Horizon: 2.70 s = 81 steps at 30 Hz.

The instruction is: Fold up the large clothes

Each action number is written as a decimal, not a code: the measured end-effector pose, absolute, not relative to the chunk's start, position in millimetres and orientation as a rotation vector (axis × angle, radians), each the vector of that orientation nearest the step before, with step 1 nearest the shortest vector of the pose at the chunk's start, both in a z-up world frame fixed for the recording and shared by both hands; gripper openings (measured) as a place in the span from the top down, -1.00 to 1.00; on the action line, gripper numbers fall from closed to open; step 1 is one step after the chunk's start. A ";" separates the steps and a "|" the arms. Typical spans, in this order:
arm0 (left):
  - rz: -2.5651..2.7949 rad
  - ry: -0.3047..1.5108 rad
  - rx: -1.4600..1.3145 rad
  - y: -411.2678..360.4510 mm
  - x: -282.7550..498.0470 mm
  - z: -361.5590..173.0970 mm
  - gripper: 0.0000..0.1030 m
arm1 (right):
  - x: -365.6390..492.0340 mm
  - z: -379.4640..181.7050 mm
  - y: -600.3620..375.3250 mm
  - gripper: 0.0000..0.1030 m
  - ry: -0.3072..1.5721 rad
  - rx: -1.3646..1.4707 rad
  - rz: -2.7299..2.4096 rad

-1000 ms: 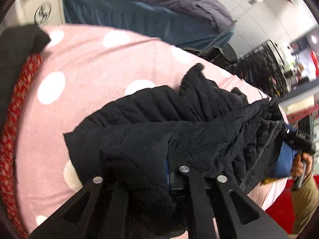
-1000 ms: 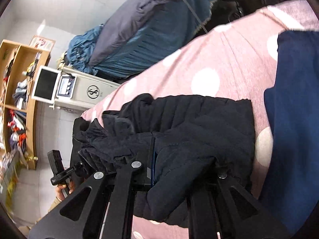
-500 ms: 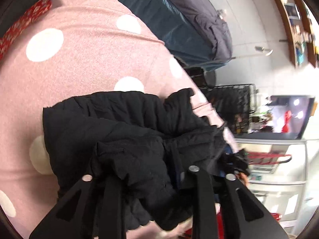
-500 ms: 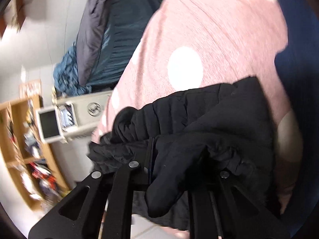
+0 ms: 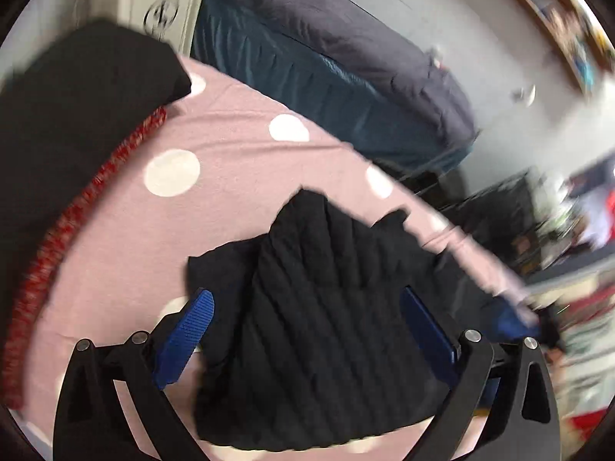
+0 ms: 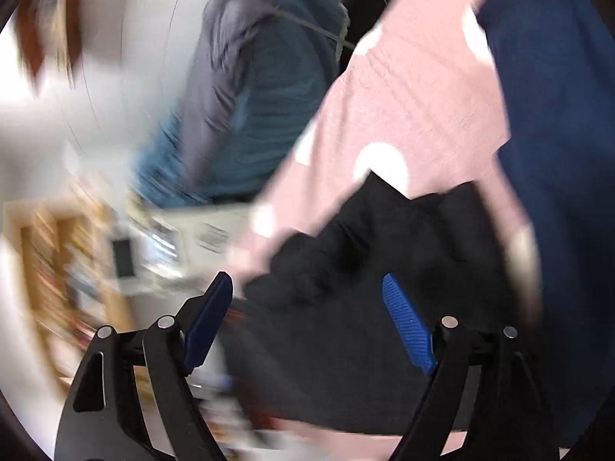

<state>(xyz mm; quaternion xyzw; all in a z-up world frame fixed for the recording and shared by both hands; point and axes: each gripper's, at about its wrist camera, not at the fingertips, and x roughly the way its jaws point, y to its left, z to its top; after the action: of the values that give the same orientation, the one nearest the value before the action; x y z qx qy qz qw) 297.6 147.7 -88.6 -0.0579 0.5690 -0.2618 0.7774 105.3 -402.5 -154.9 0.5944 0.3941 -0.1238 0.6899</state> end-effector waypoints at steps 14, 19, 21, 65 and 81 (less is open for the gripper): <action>-0.494 1.179 0.433 22.7 167.2 -164.5 -0.88 | 116.3 -161.2 -177.1 -0.74 1.210 0.273 -0.328; -0.479 1.272 0.491 6.4 189.6 -192.8 -0.91 | 132.4 -186.9 -182.1 -0.89 1.324 0.285 -0.338; -0.474 1.334 0.451 6.2 203.8 -202.8 -0.91 | 142.8 -199.8 -192.3 -0.89 1.377 0.347 -0.331; -0.476 1.353 0.451 4.5 218.6 -216.4 -0.91 | 212.0 -253.2 -222.3 -0.92 1.496 0.385 -0.340; -0.518 1.273 0.442 44.1 185.8 -177.6 -0.88 | 173.6 -225.8 -235.6 -0.91 1.411 0.401 -0.292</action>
<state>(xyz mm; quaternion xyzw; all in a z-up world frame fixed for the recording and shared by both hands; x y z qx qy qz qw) 185.8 44.1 -177.6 0.2022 0.5826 -0.2369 0.7507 173.6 -235.6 -225.8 0.1824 0.6416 -0.1326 0.7332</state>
